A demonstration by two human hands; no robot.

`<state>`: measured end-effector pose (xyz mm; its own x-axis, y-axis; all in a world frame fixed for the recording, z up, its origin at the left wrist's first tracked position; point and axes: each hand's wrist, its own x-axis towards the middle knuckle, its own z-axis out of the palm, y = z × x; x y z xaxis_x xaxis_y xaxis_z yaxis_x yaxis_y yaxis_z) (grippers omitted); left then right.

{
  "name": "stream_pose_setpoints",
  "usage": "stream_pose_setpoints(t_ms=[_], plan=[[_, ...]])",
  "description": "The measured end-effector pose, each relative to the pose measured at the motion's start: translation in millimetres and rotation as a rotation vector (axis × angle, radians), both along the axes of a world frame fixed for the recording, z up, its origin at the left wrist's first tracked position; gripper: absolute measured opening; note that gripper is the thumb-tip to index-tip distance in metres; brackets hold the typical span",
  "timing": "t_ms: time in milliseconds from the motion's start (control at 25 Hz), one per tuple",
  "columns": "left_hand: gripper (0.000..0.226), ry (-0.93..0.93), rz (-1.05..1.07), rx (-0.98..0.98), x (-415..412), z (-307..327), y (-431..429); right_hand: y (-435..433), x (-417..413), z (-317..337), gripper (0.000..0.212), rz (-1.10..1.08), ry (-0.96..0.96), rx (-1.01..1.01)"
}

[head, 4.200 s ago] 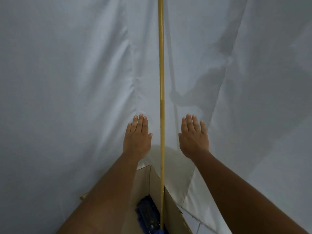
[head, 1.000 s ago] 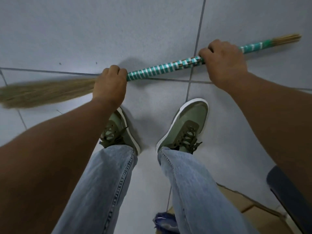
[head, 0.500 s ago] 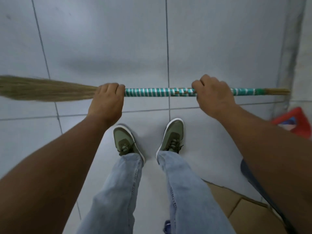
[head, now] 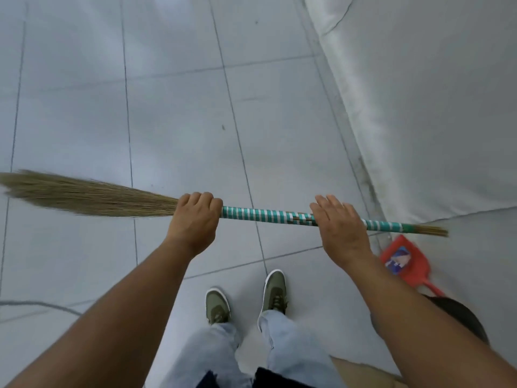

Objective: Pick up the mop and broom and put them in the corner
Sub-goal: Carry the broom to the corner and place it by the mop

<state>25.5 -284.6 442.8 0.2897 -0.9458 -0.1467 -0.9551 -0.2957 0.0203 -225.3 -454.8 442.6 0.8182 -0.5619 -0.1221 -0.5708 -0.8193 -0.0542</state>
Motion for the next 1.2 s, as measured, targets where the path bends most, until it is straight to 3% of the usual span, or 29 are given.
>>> stream_pose_setpoints(t_ms=[320,640,1040,1200], plan=[[0.014,-0.073,-0.254,-0.141,-9.5,90.4,-41.6,25.8,-45.0,97.7,0.046,-0.248,-0.044,-0.139],[0.013,-0.092,-0.606,-0.302,-64.1,155.4,-95.5,77.5,-119.3,135.2,0.058,-0.601,-0.048,-0.195],[0.017,-0.019,-1.002,-0.409,-258.4,189.0,-171.4,124.7,-287.9,168.6,0.048,-1.009,-0.021,-0.269],[0.011,0.016,-1.197,-0.461,-371.8,202.5,-190.2,152.4,-375.5,175.3,0.056,-1.201,0.015,-0.267]])
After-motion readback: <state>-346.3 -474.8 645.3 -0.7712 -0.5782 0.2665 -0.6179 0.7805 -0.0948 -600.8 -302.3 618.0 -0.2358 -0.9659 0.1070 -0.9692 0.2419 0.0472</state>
